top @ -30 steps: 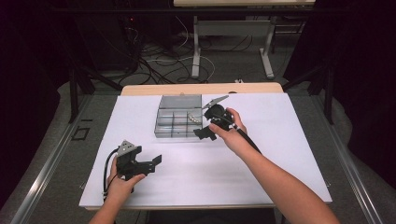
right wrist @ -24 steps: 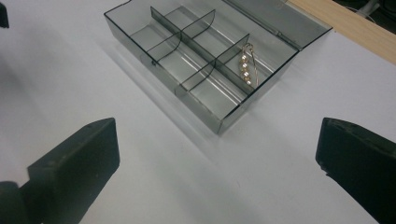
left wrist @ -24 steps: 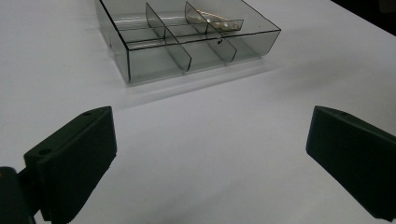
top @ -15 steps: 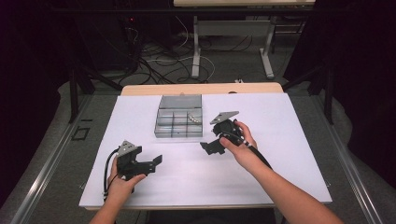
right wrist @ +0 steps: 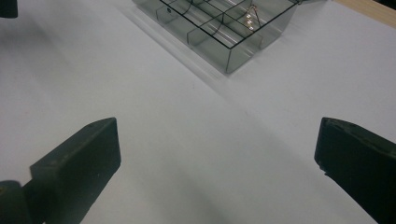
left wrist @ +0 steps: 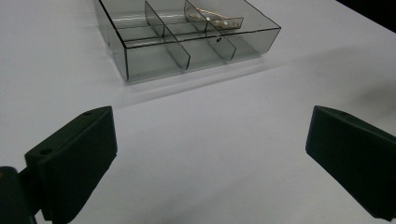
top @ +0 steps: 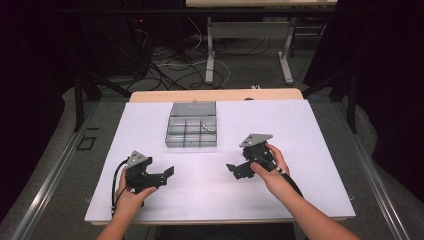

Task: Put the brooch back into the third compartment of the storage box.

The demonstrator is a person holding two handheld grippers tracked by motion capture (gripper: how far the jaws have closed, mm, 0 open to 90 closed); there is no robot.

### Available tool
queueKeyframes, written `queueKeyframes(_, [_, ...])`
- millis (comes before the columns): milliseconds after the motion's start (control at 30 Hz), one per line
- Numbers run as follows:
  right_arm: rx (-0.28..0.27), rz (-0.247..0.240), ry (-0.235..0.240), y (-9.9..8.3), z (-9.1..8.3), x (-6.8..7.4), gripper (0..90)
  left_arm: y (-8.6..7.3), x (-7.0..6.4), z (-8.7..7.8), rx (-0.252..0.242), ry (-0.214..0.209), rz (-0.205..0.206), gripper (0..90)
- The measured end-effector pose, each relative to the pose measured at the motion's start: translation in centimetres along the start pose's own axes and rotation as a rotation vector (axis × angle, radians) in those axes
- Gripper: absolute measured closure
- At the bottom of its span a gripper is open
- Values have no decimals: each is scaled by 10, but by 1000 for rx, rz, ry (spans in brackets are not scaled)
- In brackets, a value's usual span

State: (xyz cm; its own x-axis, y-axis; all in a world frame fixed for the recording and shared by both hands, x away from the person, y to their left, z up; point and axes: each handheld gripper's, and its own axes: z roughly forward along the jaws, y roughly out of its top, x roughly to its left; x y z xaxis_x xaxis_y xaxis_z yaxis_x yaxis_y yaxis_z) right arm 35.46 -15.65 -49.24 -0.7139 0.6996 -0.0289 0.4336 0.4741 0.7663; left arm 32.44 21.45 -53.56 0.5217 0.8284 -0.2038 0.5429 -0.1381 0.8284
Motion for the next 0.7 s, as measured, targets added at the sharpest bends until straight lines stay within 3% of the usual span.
queueKeyframes(700, [-38, 186, -105, -63, -33, -47, 10, -1, -1, 1, 5, 7, -1, 21])
